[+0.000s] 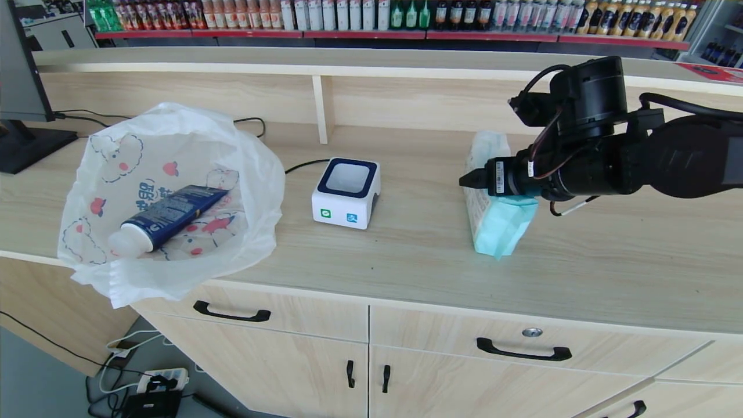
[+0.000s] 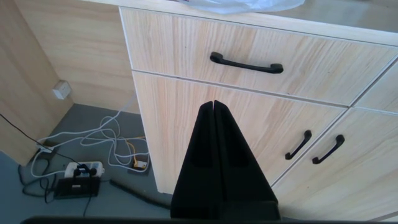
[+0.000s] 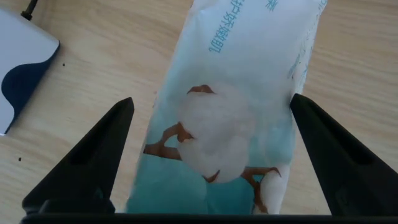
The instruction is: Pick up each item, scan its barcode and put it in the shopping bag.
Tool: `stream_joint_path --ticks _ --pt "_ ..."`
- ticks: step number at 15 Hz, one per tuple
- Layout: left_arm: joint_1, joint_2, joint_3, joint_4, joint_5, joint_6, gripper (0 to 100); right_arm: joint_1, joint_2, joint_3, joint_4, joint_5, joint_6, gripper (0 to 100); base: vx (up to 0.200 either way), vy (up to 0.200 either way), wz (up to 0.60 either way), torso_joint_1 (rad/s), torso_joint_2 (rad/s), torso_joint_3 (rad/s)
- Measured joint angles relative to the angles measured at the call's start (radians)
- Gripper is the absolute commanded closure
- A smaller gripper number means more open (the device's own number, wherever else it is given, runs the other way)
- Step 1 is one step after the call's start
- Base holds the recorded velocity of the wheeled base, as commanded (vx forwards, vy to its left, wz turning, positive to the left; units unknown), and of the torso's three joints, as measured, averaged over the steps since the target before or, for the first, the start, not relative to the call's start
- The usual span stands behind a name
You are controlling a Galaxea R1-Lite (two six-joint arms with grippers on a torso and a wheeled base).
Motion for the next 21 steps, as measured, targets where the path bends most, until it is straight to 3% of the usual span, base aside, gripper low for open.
stream_joint_path --ticks 4,15,16,21 --pt "0.0 0.0 0.0 0.0 0.0 0.0 100 -0.011 0.0 -0.03 0.131 -0.002 0.001 0 0.0 0.0 0.0 0.0 0.0 0.0" --pt "0.0 0.0 0.0 0.0 0.0 -0.001 100 -0.012 0.058 -0.108 0.14 -0.072 0.002 0 0.0 0.0 0.0 0.0 0.0 0.0" --pt "0.0 0.0 0.0 0.0 0.0 -0.001 100 -0.012 0.06 -0.109 0.141 -0.074 0.002 100 0.0 0.0 0.0 0.0 0.0 0.0" --pt "0.0 0.0 0.0 0.0 0.0 0.0 100 -0.013 0.061 -0.108 0.14 -0.077 0.002 100 0.0 0.0 0.0 0.0 0.0 0.0"
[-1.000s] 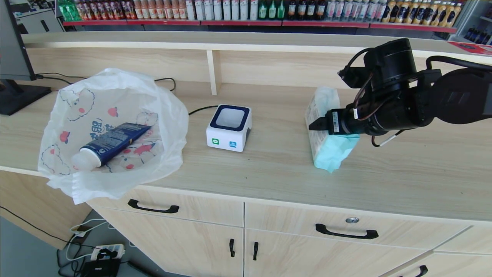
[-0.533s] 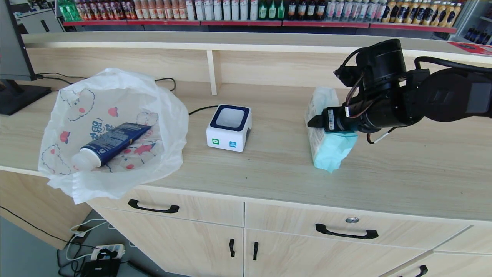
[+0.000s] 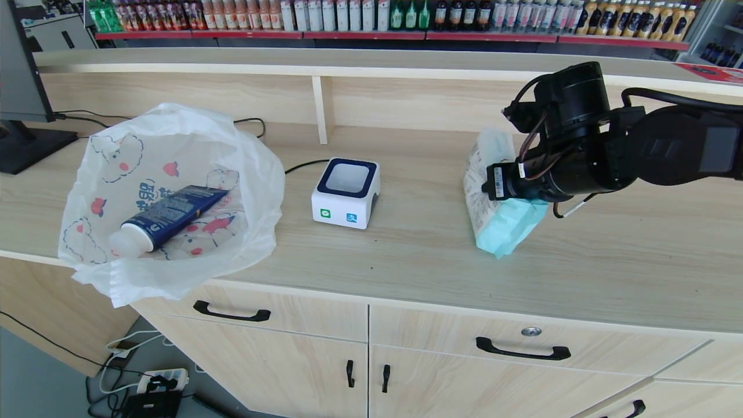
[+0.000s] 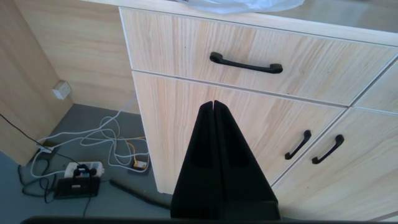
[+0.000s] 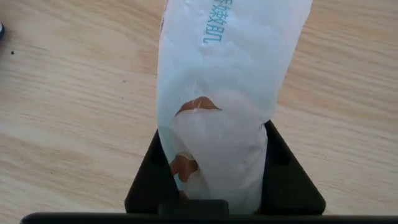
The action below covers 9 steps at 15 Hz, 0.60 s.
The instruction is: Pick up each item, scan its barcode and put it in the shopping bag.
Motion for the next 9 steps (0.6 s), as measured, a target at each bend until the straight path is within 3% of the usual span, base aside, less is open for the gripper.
stream_joint_path --ticks 9 --pt "0.0 0.0 0.0 0.0 0.0 0.0 100 0.018 -0.042 -0.042 -0.001 0.01 0.002 100 0.0 0.0 0.0 0.0 0.0 0.0"
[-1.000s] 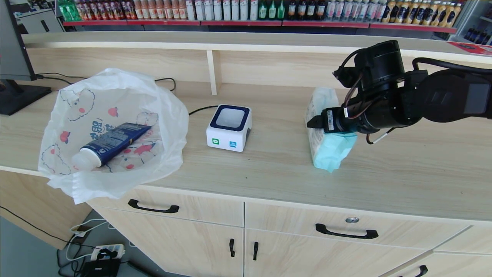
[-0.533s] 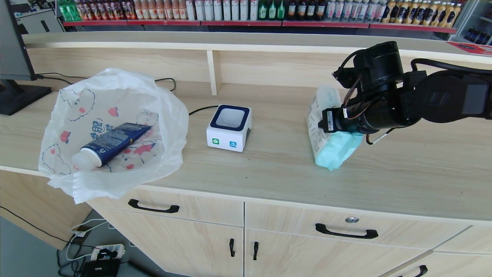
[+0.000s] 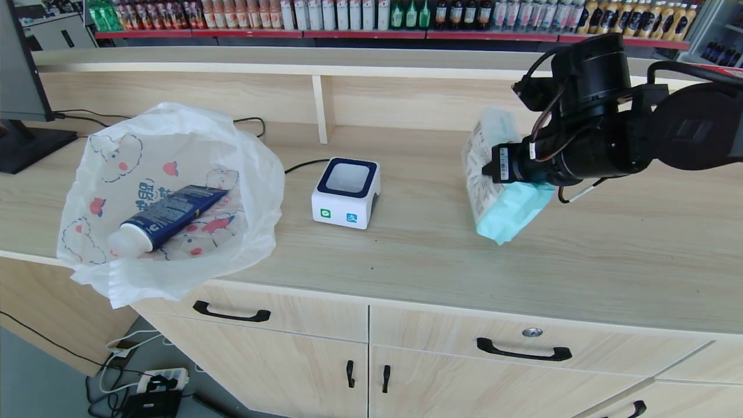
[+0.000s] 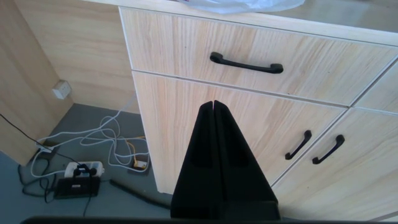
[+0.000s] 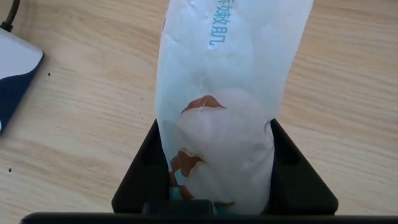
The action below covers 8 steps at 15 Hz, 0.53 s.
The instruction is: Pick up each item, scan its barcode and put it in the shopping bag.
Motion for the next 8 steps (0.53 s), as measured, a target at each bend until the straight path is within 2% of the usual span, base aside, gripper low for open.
stream_joint_path --ticks 4,8 --pt "0.0 0.0 0.0 0.0 0.0 -0.001 100 0.028 -0.089 0.019 -0.002 -0.009 0.056 100 0.0 0.0 0.0 0.0 0.0 0.0" --pt "0.0 0.0 0.0 0.0 0.0 -0.001 100 0.071 -0.21 0.093 -0.007 -0.038 0.065 100 0.0 0.0 0.0 0.0 0.0 0.0"
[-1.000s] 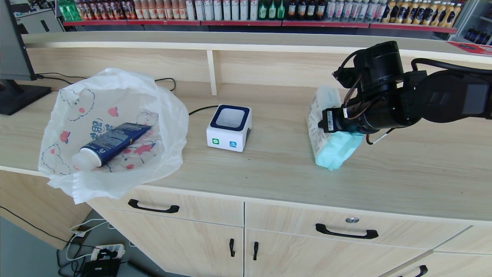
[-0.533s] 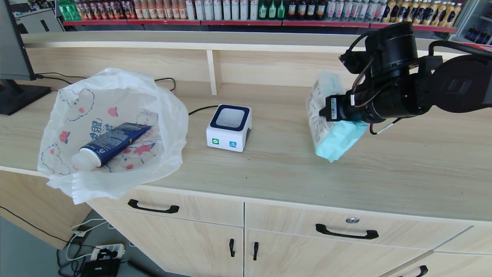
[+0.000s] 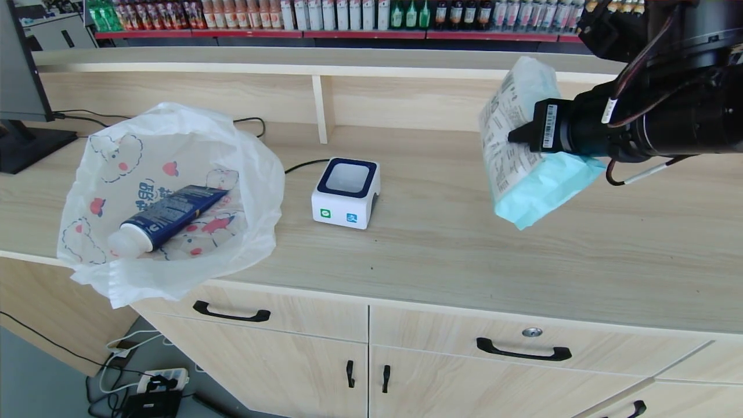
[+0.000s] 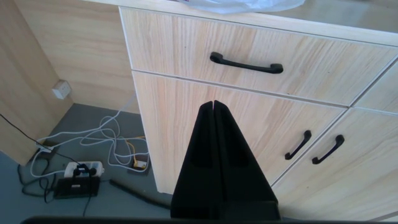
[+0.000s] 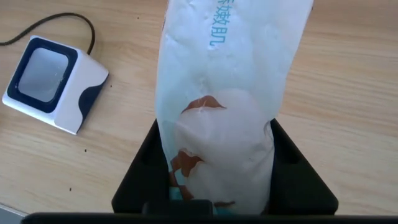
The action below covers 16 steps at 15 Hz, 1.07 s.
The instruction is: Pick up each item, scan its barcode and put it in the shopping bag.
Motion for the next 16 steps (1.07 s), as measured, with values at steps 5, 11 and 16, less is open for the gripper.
stream_joint_path --ticks 5,11,16 --pt "0.0 0.0 0.0 0.0 0.0 0.0 100 0.114 -0.17 0.2 -0.089 -0.127 0.066 100 0.0 0.0 0.0 0.0 0.0 0.0" --pt "0.0 0.0 0.0 0.0 0.0 0.0 100 0.292 -0.336 0.602 -0.5 -0.234 0.122 100 0.0 0.0 0.0 0.0 0.0 0.0" --pt "0.0 0.0 0.0 0.0 0.0 0.001 100 0.356 -0.446 0.89 -0.781 -0.24 0.116 100 0.0 0.0 0.0 0.0 0.0 0.0"
